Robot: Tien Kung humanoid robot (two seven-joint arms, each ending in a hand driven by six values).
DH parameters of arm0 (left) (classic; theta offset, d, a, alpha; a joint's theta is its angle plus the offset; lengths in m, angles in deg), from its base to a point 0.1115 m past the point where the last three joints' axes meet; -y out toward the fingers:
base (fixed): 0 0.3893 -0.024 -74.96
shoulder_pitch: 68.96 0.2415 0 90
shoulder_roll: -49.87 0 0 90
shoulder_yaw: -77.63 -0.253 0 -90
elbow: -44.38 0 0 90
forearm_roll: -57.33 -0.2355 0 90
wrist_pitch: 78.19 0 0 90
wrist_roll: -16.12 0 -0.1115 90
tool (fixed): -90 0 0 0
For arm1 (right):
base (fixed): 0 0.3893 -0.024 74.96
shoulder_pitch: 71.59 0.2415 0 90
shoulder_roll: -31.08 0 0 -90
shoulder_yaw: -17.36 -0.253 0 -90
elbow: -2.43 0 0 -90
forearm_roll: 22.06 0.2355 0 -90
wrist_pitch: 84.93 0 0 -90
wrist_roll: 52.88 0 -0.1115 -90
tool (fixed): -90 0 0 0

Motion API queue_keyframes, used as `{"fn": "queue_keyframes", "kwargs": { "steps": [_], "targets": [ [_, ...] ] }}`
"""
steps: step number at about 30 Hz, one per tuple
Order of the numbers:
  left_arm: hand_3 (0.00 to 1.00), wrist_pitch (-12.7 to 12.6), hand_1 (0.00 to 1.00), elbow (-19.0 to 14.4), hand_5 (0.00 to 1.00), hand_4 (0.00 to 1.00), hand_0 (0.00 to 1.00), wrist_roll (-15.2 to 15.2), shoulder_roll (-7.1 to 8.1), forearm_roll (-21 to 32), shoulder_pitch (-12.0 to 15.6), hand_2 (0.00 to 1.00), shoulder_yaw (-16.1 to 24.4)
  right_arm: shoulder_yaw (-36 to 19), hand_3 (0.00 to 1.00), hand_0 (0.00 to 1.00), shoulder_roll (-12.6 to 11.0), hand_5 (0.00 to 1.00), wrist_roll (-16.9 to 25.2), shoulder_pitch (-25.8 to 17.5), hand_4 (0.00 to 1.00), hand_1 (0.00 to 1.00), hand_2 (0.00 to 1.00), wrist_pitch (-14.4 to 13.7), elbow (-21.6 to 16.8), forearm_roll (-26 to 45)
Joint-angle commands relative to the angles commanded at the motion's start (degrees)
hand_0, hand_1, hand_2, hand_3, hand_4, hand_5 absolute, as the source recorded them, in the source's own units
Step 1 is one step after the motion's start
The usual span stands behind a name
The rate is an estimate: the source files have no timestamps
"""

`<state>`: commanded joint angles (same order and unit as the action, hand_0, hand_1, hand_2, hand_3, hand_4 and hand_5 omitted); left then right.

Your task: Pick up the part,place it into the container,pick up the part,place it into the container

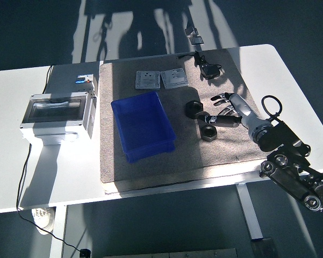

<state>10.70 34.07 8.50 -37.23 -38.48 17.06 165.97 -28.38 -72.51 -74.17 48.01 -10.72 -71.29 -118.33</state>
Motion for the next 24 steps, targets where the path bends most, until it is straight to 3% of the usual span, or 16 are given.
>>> {"fn": "queue_keyframes", "kwargs": {
  "steps": [9, 16, 24],
  "targets": [
    [0.595, -0.33, 0.667, 0.00, 0.476, 0.479, 0.703, 0.40, 0.32, 0.73, -0.14, 0.654, -0.11, 6.81, 0.784, 0.565, 4.80, 0.314, 2.79, 8.51, 0.905, 0.647, 0.782, -7.48, 12.84, -16.45],
    [0.595, -0.61, 0.667, 0.00, 0.477, 0.480, 0.702, 0.67, 0.45, 1.13, -0.16, 0.654, -0.17, 12.81, 0.772, 0.525, 8.83, 0.382, 7.47, 11.46, 0.910, 0.615, 0.766, -13.74, 24.11, -8.13],
    [0.595, -0.70, 0.666, 0.00, 0.480, 0.482, 0.702, 0.79, 0.51, 0.77, -0.42, 0.652, 0.05, 18.67, 0.769, 0.514, 12.73, 0.409, 8.77, 13.80, 0.921, 0.599, 0.758, -14.44, 34.58, 1.63]
  ]
}}
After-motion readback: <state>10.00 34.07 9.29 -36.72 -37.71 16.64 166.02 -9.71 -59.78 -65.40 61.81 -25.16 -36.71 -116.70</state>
